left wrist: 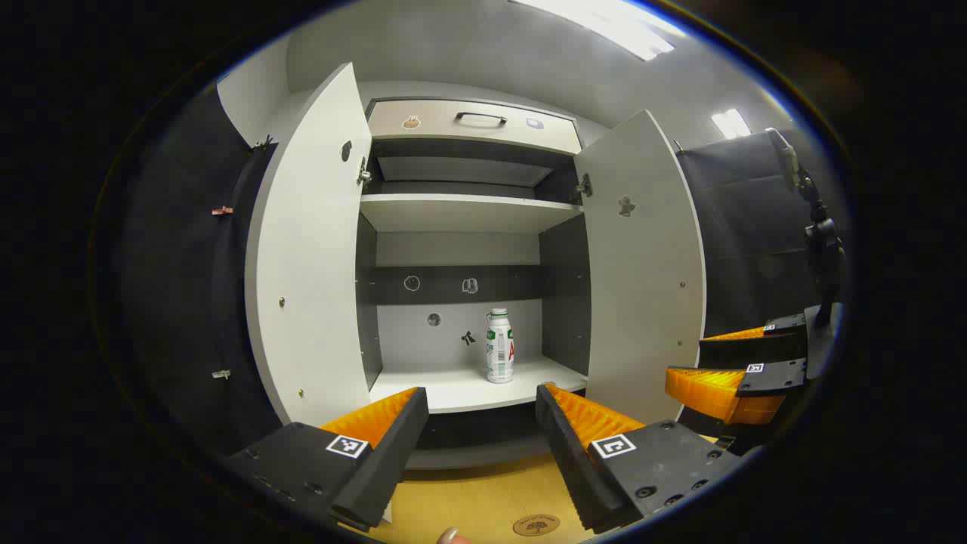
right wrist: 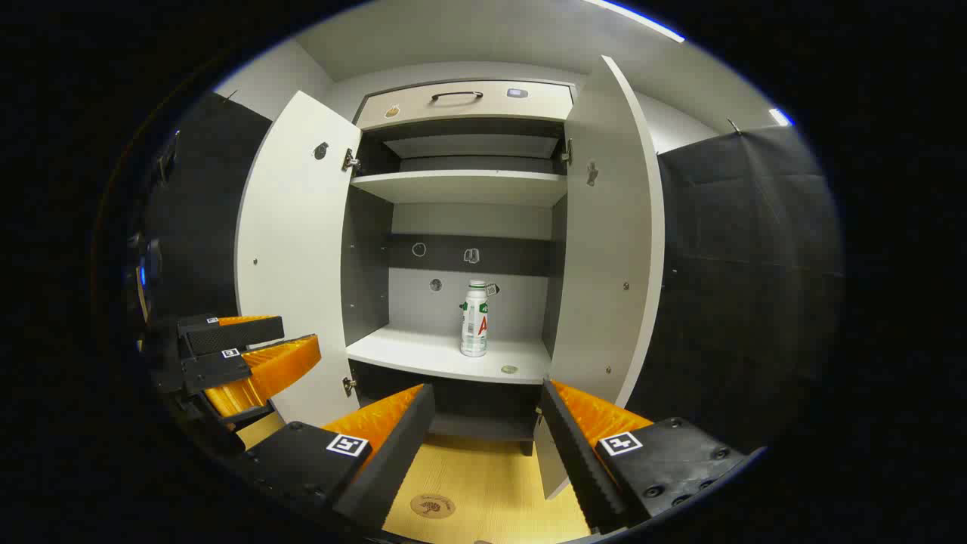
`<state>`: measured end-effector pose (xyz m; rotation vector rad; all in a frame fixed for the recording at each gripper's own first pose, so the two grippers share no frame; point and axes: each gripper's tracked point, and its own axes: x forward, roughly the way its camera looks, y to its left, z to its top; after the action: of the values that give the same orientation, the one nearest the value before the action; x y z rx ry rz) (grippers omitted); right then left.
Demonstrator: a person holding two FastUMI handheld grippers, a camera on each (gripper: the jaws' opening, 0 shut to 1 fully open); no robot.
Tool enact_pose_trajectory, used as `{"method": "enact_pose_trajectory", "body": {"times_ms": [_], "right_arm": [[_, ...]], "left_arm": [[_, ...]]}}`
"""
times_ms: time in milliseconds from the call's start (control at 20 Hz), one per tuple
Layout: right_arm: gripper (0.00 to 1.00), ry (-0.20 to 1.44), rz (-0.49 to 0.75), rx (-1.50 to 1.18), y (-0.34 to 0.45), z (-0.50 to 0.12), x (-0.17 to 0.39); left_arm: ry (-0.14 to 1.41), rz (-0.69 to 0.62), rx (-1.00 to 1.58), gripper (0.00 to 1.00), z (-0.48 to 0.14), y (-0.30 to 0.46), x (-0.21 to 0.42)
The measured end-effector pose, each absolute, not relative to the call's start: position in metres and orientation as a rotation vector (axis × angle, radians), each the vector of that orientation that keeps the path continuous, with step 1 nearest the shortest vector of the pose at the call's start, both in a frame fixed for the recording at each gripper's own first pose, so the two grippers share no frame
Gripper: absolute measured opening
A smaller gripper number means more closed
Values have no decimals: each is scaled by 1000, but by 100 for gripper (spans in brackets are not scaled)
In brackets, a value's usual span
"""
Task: Grasp the bottle in the cabinet with the left hand and place it on the coaster, then close the right door with the right hand and the left door with the left hand.
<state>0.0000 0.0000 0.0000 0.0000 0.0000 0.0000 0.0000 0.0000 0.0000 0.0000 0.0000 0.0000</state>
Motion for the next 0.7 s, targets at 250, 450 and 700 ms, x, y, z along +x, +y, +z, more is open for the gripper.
{"method": "enact_pose_trajectory", "body": {"times_ms": [250,450,700], "right_arm": [[95,-7,-5,-18,3,1,-1],[96,-7,4,-33,9,0,-2],[97,-9,10,-25,13,1,-4]], "left_arm": [[-4,-12,21,91,0,-1,-1],[-8,-35,2,92,0,-4,-2],[-7,-47,-43,92,-3,0,-4]]}}
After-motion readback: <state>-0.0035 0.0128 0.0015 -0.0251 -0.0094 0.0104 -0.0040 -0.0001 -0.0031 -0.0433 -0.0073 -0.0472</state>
